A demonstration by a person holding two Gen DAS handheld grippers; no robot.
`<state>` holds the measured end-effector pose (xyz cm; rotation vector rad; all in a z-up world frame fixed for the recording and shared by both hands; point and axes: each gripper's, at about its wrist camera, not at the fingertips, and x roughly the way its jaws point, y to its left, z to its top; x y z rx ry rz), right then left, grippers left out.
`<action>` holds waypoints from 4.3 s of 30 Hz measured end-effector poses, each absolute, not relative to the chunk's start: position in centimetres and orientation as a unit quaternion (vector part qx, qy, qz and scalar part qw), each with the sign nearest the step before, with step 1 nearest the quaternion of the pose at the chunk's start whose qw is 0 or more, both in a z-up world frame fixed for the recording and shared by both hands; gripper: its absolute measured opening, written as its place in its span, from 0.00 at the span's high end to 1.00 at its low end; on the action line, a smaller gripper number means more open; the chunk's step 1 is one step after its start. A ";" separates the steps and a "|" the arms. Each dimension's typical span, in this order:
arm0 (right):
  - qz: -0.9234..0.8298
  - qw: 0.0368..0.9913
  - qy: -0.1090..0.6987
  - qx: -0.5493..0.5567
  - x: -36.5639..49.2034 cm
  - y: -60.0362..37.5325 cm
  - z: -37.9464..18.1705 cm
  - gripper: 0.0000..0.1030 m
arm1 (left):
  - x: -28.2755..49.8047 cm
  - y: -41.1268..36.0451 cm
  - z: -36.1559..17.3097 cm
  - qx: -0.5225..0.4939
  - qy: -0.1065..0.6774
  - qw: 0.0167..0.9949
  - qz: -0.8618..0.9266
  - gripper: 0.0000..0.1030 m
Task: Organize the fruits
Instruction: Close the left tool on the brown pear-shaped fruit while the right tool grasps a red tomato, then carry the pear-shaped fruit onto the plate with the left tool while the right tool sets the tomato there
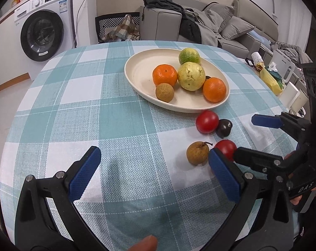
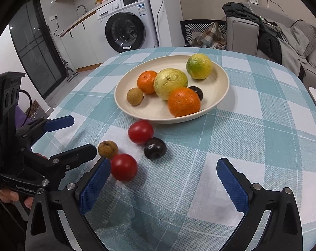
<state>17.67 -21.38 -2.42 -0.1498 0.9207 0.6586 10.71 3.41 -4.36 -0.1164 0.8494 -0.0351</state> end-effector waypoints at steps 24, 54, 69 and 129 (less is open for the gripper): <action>0.382 0.805 0.444 -0.097 15.6 -18.9 -3.2 0.38 | 10.7 4.8 -4.7 -0.071 0.413 0.908 -0.005 0.01; 0.376 0.818 0.425 -0.093 15.9 -19.6 -2.6 0.68 | 11.0 3.1 -5.1 -0.067 0.422 0.904 -0.029 0.01; 0.358 0.830 0.419 -0.080 16.4 -21.0 -2.0 0.68 | 11.3 0.9 -5.6 -0.035 0.431 0.899 -0.068 0.37; 0.316 0.870 0.373 -0.059 19.3 -23.0 1.4 0.68 | 13.2 1.4 -1.0 -0.078 0.362 0.923 -0.103 0.78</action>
